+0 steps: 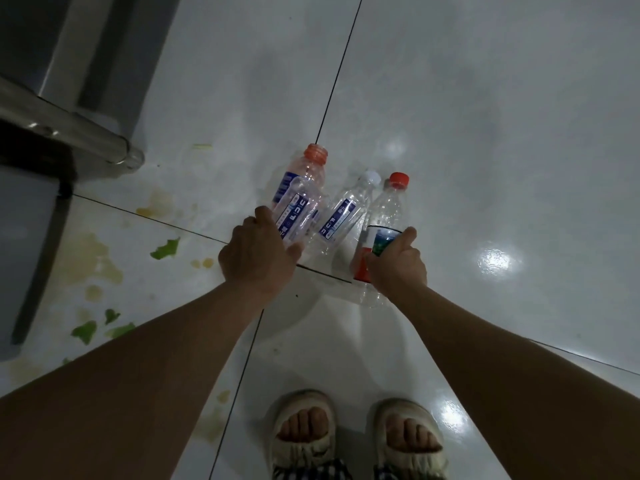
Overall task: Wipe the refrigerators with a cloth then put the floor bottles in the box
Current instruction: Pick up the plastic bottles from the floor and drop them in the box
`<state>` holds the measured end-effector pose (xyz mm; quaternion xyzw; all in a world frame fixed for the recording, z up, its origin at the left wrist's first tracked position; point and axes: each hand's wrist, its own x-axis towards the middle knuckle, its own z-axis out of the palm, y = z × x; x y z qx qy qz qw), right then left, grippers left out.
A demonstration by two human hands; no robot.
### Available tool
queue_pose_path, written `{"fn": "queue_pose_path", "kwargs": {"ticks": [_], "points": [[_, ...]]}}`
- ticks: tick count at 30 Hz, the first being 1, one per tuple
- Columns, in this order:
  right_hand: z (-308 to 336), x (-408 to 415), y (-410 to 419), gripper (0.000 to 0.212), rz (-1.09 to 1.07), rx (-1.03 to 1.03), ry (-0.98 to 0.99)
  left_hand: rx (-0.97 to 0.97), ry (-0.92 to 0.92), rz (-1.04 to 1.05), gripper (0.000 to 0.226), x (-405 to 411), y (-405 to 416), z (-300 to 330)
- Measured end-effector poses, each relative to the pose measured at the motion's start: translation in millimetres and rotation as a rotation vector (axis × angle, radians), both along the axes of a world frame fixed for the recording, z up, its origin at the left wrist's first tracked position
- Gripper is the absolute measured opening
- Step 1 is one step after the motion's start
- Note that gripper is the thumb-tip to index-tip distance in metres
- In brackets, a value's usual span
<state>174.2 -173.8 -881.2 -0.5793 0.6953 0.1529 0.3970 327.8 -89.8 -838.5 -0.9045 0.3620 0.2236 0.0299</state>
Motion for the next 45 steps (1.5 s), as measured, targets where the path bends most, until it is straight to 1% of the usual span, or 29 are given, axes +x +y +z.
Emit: {"fn": "queue_pose_path", "kwargs": {"ticks": [4, 9, 14, 17, 21, 24, 26, 31, 35, 40, 45], "points": [[31.3, -12.0, 1.7, 0.066, 0.003, 0.004, -0.018, 0.035, -0.015, -0.026, 0.068, -7.8, -4.3, 25.2], [108.3, -38.1, -6.1, 0.060, 0.077, -0.063, -0.031, 0.063, -0.010, -0.053, 0.064, -16.4, -20.6, 93.3], [218.2, -61.1, -34.3, 0.061, 0.170, -0.157, -0.037, 0.047, 0.015, -0.066, 0.057, -27.0, -56.9, 197.7], [291.7, -73.1, -53.8, 0.059, 0.195, -0.211, -0.022, 0.009, -0.001, -0.114, 0.055, -37.5, -79.2, 268.7], [392.4, -88.3, -75.4, 0.060, 0.283, -0.307, 0.037, -0.010, -0.012, -0.202, 0.051, -53.9, -106.0, 364.6], [466.0, -100.3, -83.5, 0.065, 0.305, -0.362, 0.073, -0.066, 0.020, -0.226, 0.053, -68.8, -122.8, 435.3], [512.8, -111.1, -84.5, 0.064, 0.316, -0.407, 0.114, -0.113, 0.032, -0.254, 0.054, -80.5, -132.0, 480.4], [613.7, -151.3, -77.6, 0.063, 0.208, -0.506, 0.175, -0.184, 0.019, -0.385, 0.056, -114.3, -145.3, 577.9], [677.5, -202.3, -69.0, 0.060, 0.103, -0.580, 0.225, -0.241, -0.016, -0.524, 0.055, -148.9, -155.5, 641.3], [736.9, -287.9, -54.9, 0.060, -0.015, -0.614, 0.283, -0.319, -0.038, -0.658, 0.050, -217.1, -167.6, 705.2], [780.7, -385.1, -44.8, 0.059, -0.099, -0.664, 0.308, -0.378, -0.083, -0.784, 0.048, -314.4, -182.3, 753.6]]}}
